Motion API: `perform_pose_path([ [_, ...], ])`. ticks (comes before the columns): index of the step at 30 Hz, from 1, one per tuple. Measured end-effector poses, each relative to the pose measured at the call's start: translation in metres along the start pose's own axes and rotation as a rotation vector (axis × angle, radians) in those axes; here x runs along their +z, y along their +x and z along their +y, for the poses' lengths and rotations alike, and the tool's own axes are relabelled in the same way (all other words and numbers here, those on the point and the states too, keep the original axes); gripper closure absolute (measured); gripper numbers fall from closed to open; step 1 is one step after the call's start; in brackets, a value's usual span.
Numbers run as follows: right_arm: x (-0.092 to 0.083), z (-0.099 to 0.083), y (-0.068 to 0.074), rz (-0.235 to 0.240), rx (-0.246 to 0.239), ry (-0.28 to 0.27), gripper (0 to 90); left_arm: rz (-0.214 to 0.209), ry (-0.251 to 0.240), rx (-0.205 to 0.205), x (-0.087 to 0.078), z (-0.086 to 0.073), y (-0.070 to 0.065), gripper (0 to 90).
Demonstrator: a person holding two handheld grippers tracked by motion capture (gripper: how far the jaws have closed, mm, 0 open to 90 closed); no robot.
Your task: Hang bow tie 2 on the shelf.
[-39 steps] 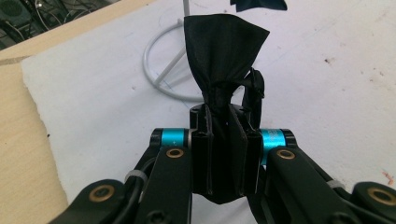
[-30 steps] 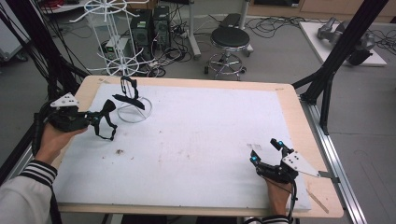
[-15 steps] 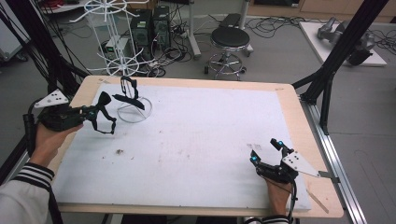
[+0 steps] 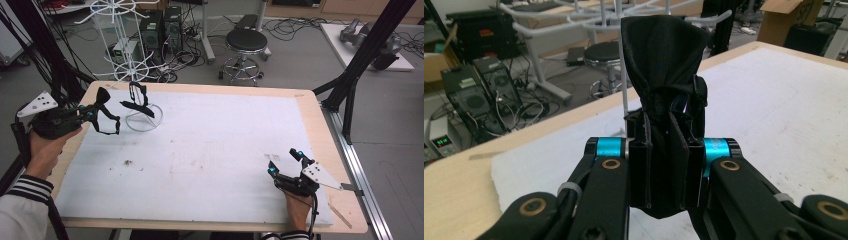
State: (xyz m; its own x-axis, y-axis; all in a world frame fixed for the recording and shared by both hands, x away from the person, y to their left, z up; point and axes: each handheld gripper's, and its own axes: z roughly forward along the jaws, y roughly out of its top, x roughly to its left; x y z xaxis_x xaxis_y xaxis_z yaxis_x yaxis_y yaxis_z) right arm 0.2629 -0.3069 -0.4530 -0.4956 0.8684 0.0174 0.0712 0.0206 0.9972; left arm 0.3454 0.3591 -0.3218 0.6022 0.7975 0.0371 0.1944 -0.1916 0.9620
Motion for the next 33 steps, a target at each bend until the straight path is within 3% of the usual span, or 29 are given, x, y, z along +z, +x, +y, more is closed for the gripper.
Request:
perform_pose_path([
  [8, 0.000, 0.000, 0.000, 0.000, -0.001, 0.000, 10.7, 0.027, -0.041, -0.010, -0.003, 0.006, 0.003, 79.7],
  [20, 0.000, 0.000, 0.000, 0.001, -0.003, -0.001, 10.7, 0.066, -0.072, -0.006, 0.001, 0.027, 0.008, 79.7],
  [33, 0.000, 0.000, 0.000, 0.004, 0.000, -0.002, 10.7, 0.085, -0.060, 0.003, 0.014, 0.045, 0.011, 79.6],
])
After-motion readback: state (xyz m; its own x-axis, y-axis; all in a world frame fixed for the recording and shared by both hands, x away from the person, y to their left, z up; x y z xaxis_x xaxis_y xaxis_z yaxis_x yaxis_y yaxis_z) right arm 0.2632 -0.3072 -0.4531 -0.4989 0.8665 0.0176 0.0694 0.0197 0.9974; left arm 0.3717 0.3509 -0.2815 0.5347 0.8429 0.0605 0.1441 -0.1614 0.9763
